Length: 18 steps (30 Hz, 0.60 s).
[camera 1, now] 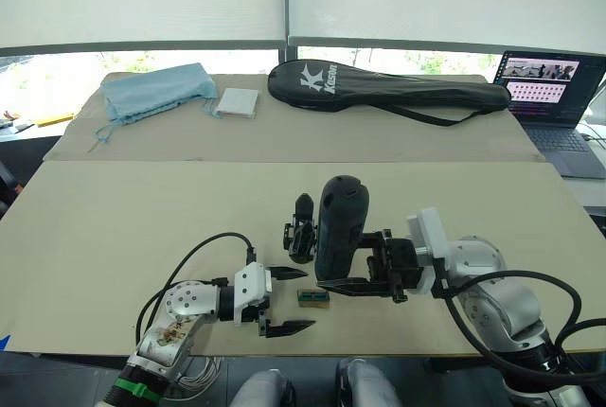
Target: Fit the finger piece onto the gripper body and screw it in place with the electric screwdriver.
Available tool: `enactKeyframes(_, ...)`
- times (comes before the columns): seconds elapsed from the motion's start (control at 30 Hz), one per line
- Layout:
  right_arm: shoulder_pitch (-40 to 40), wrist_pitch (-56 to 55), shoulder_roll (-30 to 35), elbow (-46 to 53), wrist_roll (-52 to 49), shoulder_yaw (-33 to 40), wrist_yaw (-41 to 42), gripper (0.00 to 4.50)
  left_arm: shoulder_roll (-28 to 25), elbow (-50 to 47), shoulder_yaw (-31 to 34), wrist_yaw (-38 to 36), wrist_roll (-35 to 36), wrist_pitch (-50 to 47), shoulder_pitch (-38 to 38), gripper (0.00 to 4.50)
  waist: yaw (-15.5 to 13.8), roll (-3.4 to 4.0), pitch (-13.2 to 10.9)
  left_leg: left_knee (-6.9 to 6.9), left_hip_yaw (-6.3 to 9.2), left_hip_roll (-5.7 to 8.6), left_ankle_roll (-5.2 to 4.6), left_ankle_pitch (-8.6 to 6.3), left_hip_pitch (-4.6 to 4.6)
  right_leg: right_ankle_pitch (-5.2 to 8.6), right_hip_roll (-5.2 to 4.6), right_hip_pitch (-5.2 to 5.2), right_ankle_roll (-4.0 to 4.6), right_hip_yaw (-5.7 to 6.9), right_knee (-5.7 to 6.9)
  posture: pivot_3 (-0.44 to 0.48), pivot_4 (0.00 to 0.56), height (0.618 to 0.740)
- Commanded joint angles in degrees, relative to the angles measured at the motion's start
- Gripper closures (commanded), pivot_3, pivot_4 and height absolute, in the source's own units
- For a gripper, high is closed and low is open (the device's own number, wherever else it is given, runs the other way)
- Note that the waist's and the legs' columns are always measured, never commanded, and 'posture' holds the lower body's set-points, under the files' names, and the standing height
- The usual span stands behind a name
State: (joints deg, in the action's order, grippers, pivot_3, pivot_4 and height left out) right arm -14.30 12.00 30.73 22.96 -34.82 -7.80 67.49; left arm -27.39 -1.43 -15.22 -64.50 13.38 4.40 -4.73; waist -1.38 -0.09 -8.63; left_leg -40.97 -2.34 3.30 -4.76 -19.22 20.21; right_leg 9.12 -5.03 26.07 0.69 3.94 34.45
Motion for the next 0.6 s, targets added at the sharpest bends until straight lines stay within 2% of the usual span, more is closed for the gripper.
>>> enactKeyframes(0.03,-0.89,-1.41,-0.14,1.18,0.01,0.87,-0.01,2.58,0.16,1.34,-1.7,-0.04,-0.82,-1.0,0.81,0.0,0.0,0.0,0.0,0.0,0.0,0.0,0.0,0.0,0.0,0.0,0.0,0.0,0.0,0.0,0.0,0.0,0.15,0.74)
enactKeyframes(0.6,-0.96,-1.15,-0.72,0.66,1.28,-0.19,-0.31,2.58,0.12,2.24,-1.52,-0.15,-0.83,-0.31,1.05,0.0,0.0,0.0,0.0,0.0,0.0,0.0,0.0,0.0,0.0,0.0,0.0,0.0,0.0,0.0,0.0,0.0,0.15,0.74)
